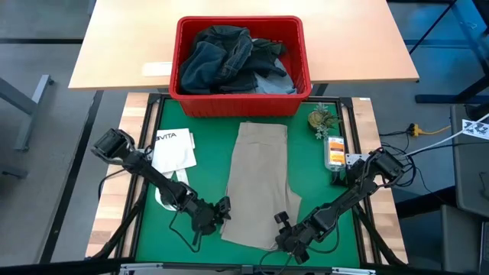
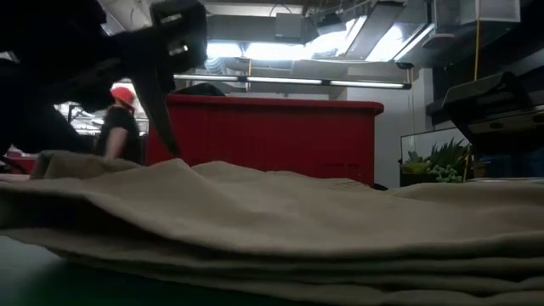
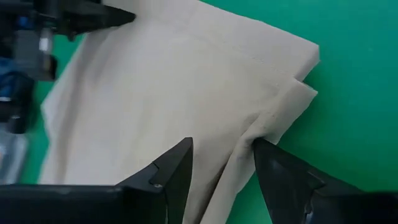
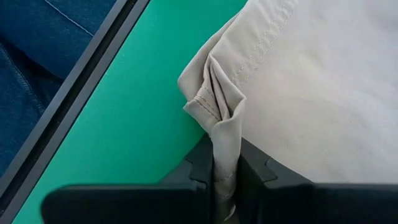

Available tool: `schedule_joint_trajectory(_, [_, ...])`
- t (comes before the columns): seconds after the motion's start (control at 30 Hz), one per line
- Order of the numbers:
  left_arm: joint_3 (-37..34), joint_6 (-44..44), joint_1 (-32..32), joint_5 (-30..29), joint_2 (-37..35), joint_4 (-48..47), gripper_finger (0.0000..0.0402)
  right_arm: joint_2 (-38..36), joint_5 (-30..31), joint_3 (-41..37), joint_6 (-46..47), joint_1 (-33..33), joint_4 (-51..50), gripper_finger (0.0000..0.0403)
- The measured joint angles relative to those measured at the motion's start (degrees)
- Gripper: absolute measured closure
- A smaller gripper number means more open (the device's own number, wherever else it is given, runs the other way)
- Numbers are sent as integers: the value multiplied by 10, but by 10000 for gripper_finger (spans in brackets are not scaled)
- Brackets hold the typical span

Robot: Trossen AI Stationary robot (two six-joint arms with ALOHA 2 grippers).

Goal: Fold Laundry from Bin
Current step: Fold the gray shorts

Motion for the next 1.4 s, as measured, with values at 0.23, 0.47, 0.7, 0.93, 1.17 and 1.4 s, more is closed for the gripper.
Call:
schedule_joint_trajectory(0.23, [0, -31, 0, -7, 0, 0, 310, -2, 0, 0, 0, 0, 2, 388])
schedule_joint_trajectory(0.47, [0, -135, 1, -13, 0, 0, 394, -5, -2, 21, 1, 0, -13, 387])
schedule_joint_trajectory(0.7, [0, -219, 1, -14, -7, -3, 399, -5, 7, 90, -8, 0, -114, 391])
schedule_joint_trajectory(0.93, [0, -241, 1, -27, -47, -7, 401, -6, 19, 163, -38, 0, -229, 394])
schedule_joint_trajectory(1.17, [0, -240, 1, -35, -111, -39, 401, -6, 24, 251, -86, 0, -361, 393])
schedule_joint_trajectory(1.4, [0, -289, -3, 27, -154, -35, 401, -8, -5, 344, -98, 7, -410, 393])
